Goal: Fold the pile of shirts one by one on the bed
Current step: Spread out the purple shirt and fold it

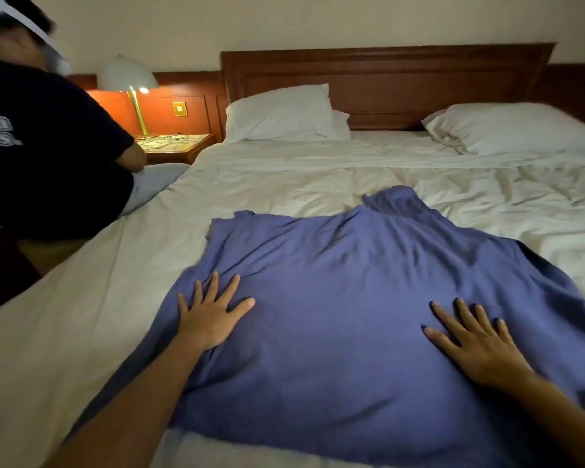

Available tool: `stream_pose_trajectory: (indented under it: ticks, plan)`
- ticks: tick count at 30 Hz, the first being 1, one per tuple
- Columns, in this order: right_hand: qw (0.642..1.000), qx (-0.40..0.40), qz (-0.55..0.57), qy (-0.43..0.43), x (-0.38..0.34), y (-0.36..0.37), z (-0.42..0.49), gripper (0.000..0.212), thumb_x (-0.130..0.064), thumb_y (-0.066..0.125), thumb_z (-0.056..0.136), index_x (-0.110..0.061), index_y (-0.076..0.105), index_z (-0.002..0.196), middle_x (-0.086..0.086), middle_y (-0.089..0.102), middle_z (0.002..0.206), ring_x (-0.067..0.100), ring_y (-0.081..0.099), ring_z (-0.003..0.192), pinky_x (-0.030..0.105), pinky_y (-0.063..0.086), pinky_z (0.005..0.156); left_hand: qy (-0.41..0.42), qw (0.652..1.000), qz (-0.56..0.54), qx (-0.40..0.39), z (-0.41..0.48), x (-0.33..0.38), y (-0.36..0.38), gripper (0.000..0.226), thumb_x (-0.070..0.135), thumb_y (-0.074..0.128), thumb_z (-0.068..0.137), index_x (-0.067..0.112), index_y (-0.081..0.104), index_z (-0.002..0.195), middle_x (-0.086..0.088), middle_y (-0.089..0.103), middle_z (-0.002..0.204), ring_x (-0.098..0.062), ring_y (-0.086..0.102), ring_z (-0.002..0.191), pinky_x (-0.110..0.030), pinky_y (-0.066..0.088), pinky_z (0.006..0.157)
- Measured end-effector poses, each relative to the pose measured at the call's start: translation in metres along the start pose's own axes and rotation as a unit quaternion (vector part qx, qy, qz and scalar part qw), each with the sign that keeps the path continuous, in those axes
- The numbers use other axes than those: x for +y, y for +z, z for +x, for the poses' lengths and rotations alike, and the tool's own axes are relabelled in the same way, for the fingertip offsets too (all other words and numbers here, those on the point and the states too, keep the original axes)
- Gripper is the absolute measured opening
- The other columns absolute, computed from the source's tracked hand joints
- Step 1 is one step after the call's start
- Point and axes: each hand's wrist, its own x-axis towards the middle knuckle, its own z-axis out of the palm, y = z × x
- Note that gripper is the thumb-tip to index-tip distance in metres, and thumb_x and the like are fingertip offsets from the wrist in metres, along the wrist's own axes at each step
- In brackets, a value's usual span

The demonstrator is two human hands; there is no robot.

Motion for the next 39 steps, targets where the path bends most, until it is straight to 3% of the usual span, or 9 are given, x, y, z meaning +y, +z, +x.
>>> stream_pose_trajectory:
  ticks: [3,6,9,18,21,24,27,33,39]
  plan:
    - [0.997,0.016,0.008,0.069,-0.003,-0.005,0.052,0.075,-0.075,-0.013,0.083,-0.046,-0.012,0.153,0.0,-0.015,0.165,0.033,-0.011,0.151,0.054,0.003,0.119,-0.039,0.999,0.005,0.028,0.046,0.005,-0.007,0.093,0.092,0.003,0.071,0.049,-0.015,0.152,0.005,-0.025,0.164,-0.035,-0.019,0.151,-0.064,-0.016,0.114]
    - [0.992,0.075,0.101,-0.01,-0.021,-0.013,0.114,0.064,-0.066,0.02,0.096,-0.049,-0.01,0.15,-0.01,-0.012,0.165,0.018,-0.015,0.151,0.046,-0.006,0.122,0.08,0.995,-0.013,0.058,0.094,0.036,-0.009,0.085,0.089,0.007,0.073,0.057,-0.011,0.149,0.011,-0.02,0.164,-0.03,-0.019,0.152,-0.056,-0.015,0.119]
    - [0.987,0.078,0.131,-0.044,-0.026,-0.019,0.18,0.063,-0.067,0.019,0.096,-0.05,-0.003,0.152,-0.011,-0.002,0.166,0.016,-0.009,0.152,0.044,-0.006,0.123,0.172,0.984,0.004,0.045,0.145,0.058,-0.007,0.078,0.092,0.006,0.07,0.068,-0.004,0.143,0.022,-0.008,0.164,-0.017,-0.016,0.152,-0.047,-0.012,0.122]
    - [0.981,0.031,0.13,0.144,0.053,-0.021,0.295,0.077,-0.082,0.015,0.085,-0.05,-0.002,0.153,-0.005,-0.007,0.166,0.03,-0.004,0.153,0.06,-0.002,0.12,0.001,0.999,0.023,0.043,0.28,0.05,-0.021,0.099,0.097,-0.001,0.06,0.057,-0.01,0.15,0.012,-0.018,0.165,-0.036,-0.012,0.152,-0.063,-0.006,0.118]
    - [0.977,0.131,0.126,0.115,0.059,-0.025,0.309,0.07,-0.076,0.023,0.091,-0.048,0.009,0.154,-0.005,-0.001,0.167,0.029,-0.005,0.153,0.06,-0.006,0.118,-0.005,0.994,0.032,0.107,0.281,0.054,-0.016,0.09,0.09,0.0,0.072,0.052,-0.005,0.154,0.007,-0.01,0.167,-0.039,-0.005,0.152,-0.064,-0.004,0.118]
    - [0.961,0.201,0.179,-0.063,0.036,-0.032,0.327,0.056,-0.075,0.024,0.093,-0.055,0.027,0.145,-0.01,0.013,0.165,0.02,0.002,0.153,0.052,-0.004,0.12,0.187,0.959,-0.014,0.214,0.269,0.06,-0.011,0.071,0.08,0.013,0.089,0.052,0.003,0.154,0.015,0.0,0.167,-0.022,-0.002,0.155,-0.053,0.001,0.123]
    - [0.98,0.1,0.171,-0.025,0.024,-0.034,0.36,0.061,-0.079,0.015,0.09,-0.059,0.02,0.147,-0.011,0.01,0.165,0.024,0.001,0.153,0.053,-0.005,0.12,0.321,0.939,0.022,0.122,0.259,0.066,-0.014,0.063,0.088,0.012,0.083,0.07,0.006,0.143,0.03,-0.002,0.161,0.0,-0.007,0.151,-0.035,-0.003,0.123]
    - [0.979,0.065,0.097,0.168,0.027,-0.051,0.389,0.076,-0.081,0.01,0.087,-0.046,0.008,0.155,0.003,-0.004,0.167,0.042,-0.007,0.15,0.065,-0.011,0.114,0.172,0.974,0.103,0.108,0.273,0.066,-0.01,0.07,0.082,0.007,0.081,0.06,-0.012,0.145,0.019,-0.015,0.161,-0.018,-0.015,0.153,-0.048,-0.008,0.122]
    - [0.989,0.04,0.127,0.069,0.023,-0.023,0.279,0.064,-0.066,0.016,0.098,-0.044,-0.003,0.156,-0.001,-0.012,0.166,0.028,-0.009,0.153,0.053,-0.002,0.121,0.196,0.972,-0.045,0.12,0.196,0.063,-0.009,0.063,0.055,0.039,0.099,0.038,0.02,0.156,0.016,0.011,0.165,-0.016,-0.004,0.154,-0.045,-0.009,0.122]
